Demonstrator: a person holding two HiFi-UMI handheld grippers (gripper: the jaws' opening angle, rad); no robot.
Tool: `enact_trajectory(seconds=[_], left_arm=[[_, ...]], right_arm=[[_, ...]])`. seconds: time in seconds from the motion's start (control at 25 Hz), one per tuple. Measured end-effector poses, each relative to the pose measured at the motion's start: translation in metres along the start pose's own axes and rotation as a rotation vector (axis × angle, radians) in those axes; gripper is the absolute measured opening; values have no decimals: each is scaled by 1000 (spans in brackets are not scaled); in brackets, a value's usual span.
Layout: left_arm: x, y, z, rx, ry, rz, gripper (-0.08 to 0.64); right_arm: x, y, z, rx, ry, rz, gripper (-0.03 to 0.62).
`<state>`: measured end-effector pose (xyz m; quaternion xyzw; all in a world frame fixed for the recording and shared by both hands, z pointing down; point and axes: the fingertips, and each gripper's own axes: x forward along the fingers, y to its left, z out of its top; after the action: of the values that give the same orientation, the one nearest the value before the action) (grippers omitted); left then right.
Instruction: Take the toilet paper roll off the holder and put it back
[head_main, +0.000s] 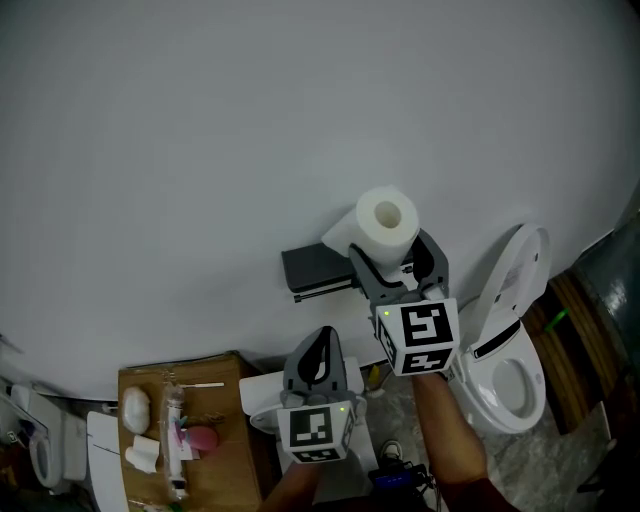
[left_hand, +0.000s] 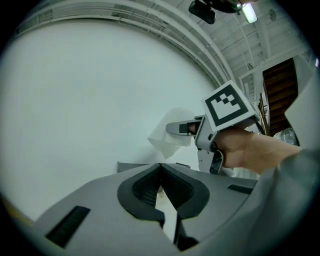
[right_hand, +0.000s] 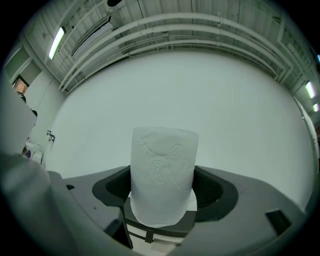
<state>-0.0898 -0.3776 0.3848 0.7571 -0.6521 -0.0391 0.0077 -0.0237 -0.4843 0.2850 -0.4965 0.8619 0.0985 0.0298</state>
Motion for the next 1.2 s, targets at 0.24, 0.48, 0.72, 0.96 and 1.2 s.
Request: enact_trajectory(seconds=[0.24, 0.48, 0.72, 0.96, 1.2], left_arm=[[-5, 2, 5, 4, -14, 8, 11], [-14, -5, 3, 16, -19, 6, 11], [-22, -11, 3, 21, -26, 2, 11], [-33, -13, -2, 18, -39, 2, 11], [-36, -17, -6, 19, -42, -3, 11]], right_arm=[[-43, 3, -9, 21, 2, -20, 370], [-86, 11, -33, 13, 31, -34, 370], [-115, 21, -69, 40, 107, -38, 370], [-139, 31, -104, 67, 171, -44, 370], [-144, 36, -105, 59, 187, -33, 370]])
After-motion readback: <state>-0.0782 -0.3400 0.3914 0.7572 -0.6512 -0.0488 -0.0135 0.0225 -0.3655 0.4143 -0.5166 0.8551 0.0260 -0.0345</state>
